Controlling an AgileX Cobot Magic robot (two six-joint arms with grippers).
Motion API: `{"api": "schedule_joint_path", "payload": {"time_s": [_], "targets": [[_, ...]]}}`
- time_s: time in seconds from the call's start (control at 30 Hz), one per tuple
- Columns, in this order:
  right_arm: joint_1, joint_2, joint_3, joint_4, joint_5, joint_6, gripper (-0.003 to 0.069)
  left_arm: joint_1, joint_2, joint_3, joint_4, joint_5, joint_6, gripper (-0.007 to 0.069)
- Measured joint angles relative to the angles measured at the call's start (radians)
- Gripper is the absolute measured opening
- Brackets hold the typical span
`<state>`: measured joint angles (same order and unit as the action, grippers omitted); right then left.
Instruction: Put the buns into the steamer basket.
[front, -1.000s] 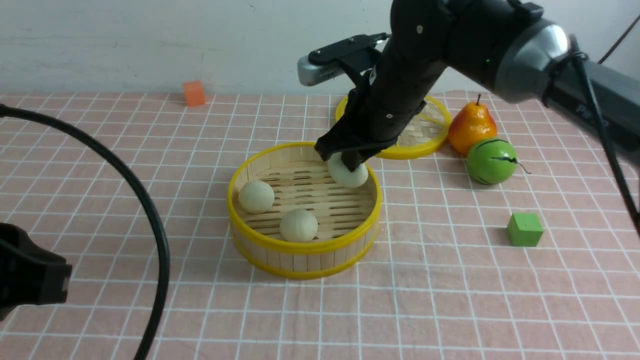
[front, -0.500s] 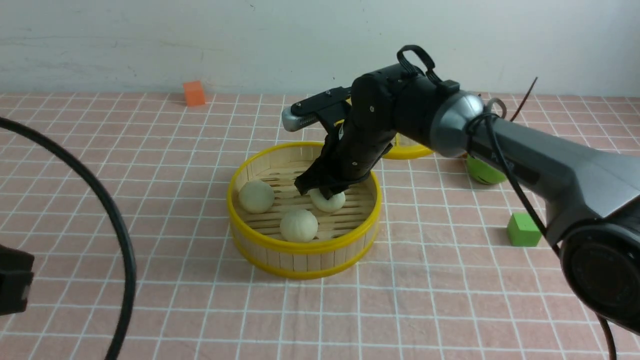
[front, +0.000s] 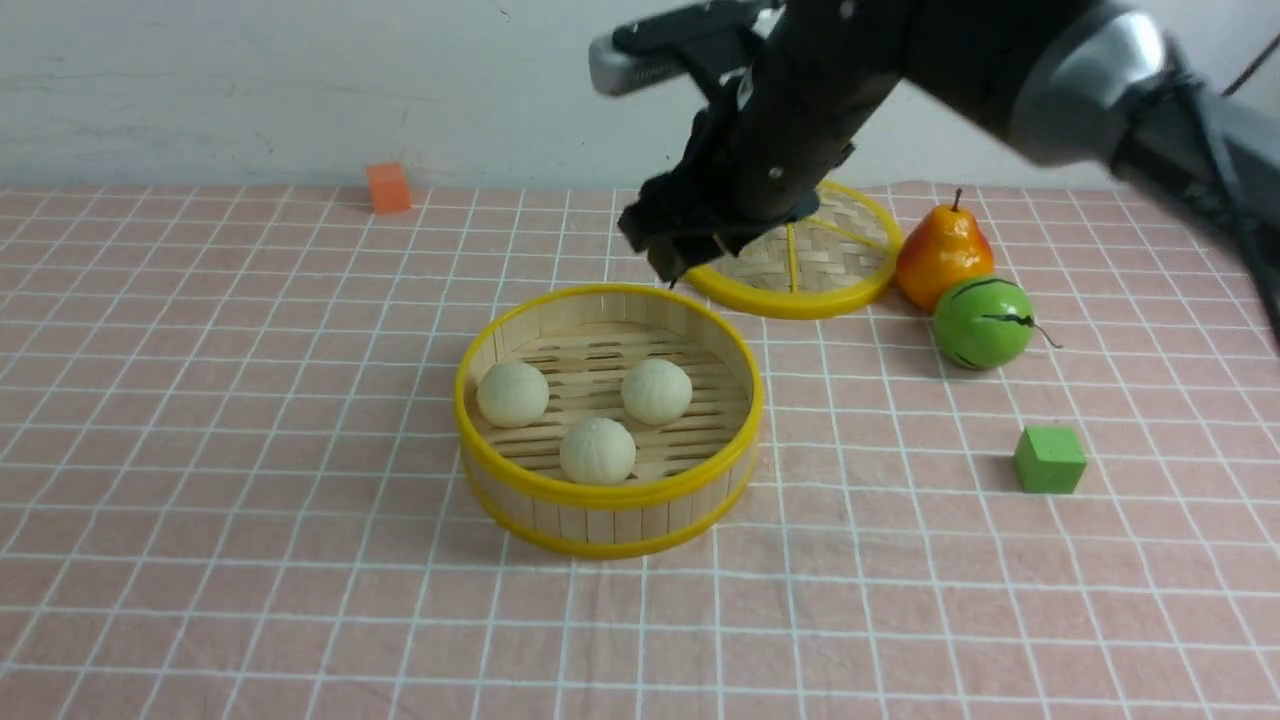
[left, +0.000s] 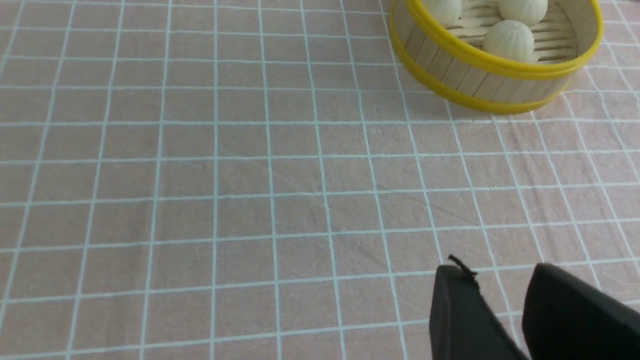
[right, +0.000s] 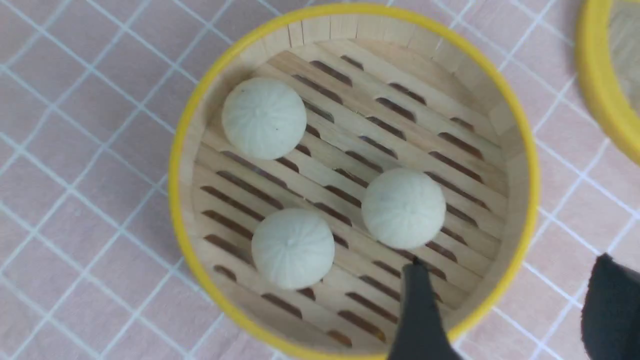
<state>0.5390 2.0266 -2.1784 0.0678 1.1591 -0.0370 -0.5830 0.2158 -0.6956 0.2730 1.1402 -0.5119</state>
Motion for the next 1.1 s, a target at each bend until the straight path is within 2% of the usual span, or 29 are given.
{"api": "schedule_joint_path", "payload": {"time_s": [0.03, 0.13, 0.17, 0.2, 0.27, 0.37, 0.5, 0.67, 0.8, 0.97, 1.1], "targets": [[0.0, -0.022, 0.0, 0.0, 0.016, -0.004, 0.0391, 0.0, -0.036, 0.02, 0.0, -0.011, -0.014, 0.0197], [0.0, -0.131, 0.021, 0.001, 0.075, -0.007, 0.0271, 0.0, -0.161, 0.087, -0.001, -0.071, -0.046, 0.0199], [0.0, -0.137, 0.024, 0.001, 0.077, -0.007, 0.0262, 0.0, -0.176, 0.091, -0.001, -0.075, -0.047, 0.0199], [0.0, -0.188, 0.064, 0.01, 0.087, -0.008, 0.0187, 0.0, -0.218, 0.118, -0.002, -0.109, -0.064, 0.02], [0.0, -0.254, 0.141, 0.034, 0.087, -0.016, 0.0092, 0.0, -0.234, 0.144, -0.002, -0.145, -0.078, 0.02], [0.001, -0.377, 0.32, 0.12, 0.018, -0.058, -0.0012, 0.0, -0.235, 0.166, -0.006, -0.163, -0.089, 0.02], [0.008, -0.531, 0.541, 0.207, -0.14, -0.125, -0.002, 0.0, -0.235, 0.168, -0.008, -0.164, -0.089, 0.02], [0.034, -0.819, 0.903, 0.281, -0.446, -0.236, -0.002, 0.0, -0.235, 0.169, -0.016, -0.165, -0.089, 0.0208], [0.034, -0.985, 1.083, 0.295, -0.587, -0.244, -0.002, 0.0, -0.235, 0.169, -0.021, -0.167, -0.089, 0.0213], [0.034, -1.165, 1.248, 0.301, -0.713, -0.246, -0.0018, 0.0, -0.235, 0.169, -0.024, -0.167, -0.089, 0.0217], [0.034, -1.228, 1.298, 0.302, -0.737, -0.247, -0.0015, 0.0, -0.235, 0.169, -0.024, -0.167, -0.089, 0.0217]]}}
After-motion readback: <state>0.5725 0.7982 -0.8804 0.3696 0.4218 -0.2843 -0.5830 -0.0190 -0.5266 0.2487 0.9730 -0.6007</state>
